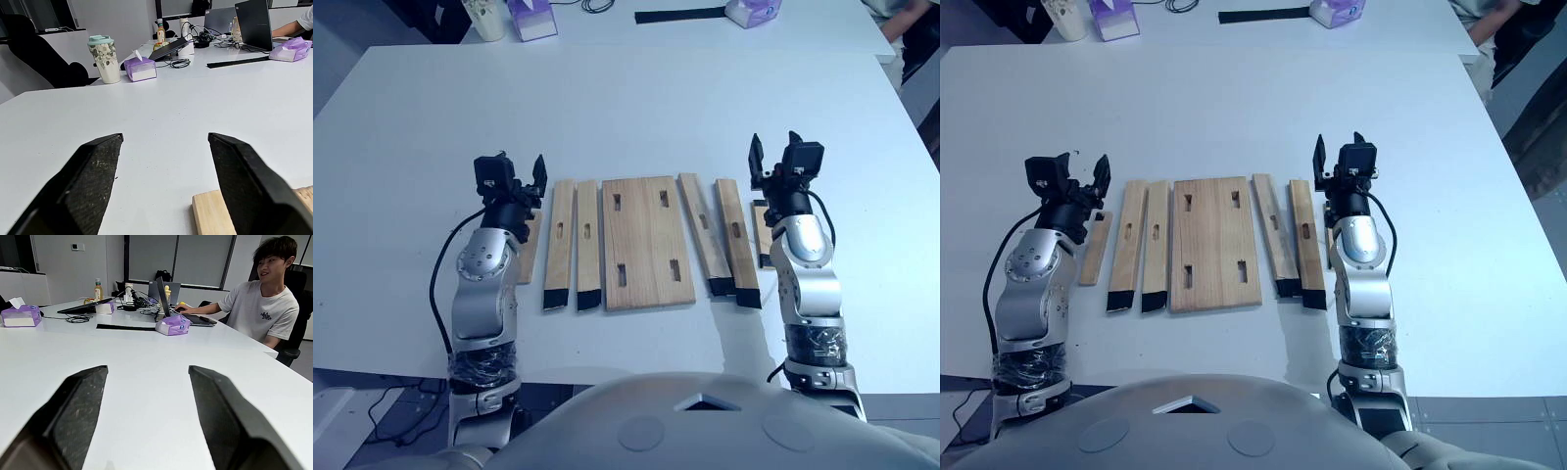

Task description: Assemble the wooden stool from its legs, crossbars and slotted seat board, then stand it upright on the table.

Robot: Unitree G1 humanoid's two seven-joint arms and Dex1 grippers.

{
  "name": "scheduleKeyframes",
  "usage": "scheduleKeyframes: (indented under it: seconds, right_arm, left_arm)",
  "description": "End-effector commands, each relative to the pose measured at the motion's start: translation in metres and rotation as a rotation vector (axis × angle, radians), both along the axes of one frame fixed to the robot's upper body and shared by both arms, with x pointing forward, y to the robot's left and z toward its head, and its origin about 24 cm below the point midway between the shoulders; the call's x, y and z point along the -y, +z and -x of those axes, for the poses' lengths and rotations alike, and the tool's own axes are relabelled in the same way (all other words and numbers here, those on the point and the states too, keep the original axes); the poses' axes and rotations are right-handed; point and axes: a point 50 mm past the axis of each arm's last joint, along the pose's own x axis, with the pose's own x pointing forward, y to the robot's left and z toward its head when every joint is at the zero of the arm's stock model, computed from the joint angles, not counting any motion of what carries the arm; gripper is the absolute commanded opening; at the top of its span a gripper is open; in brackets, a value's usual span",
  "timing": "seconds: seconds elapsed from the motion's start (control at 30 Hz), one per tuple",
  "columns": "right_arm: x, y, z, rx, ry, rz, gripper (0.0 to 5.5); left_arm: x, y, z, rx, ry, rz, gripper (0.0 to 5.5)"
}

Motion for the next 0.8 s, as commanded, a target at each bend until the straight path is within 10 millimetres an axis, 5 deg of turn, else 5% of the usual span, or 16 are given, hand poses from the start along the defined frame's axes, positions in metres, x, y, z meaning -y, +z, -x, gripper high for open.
scheduleKeyframes:
  seconds: [0.03, 0.8]
  right_arm:
    - [0.0009, 0.0008, 0.0007, 0.003, -0.009, 0.002, 3.05]
    - [-0.0012, -0.0026, 0.0039, -0.032, 0.024, 0.020, 3.05]
  left_arm:
    - [0.0009, -0.0032, 0.0000, -0.035, -0.013, -0.017, 3.22]
    - [0.0062, -0.0076, 0.0087, -0.051, -0.007, 0.009, 3.22]
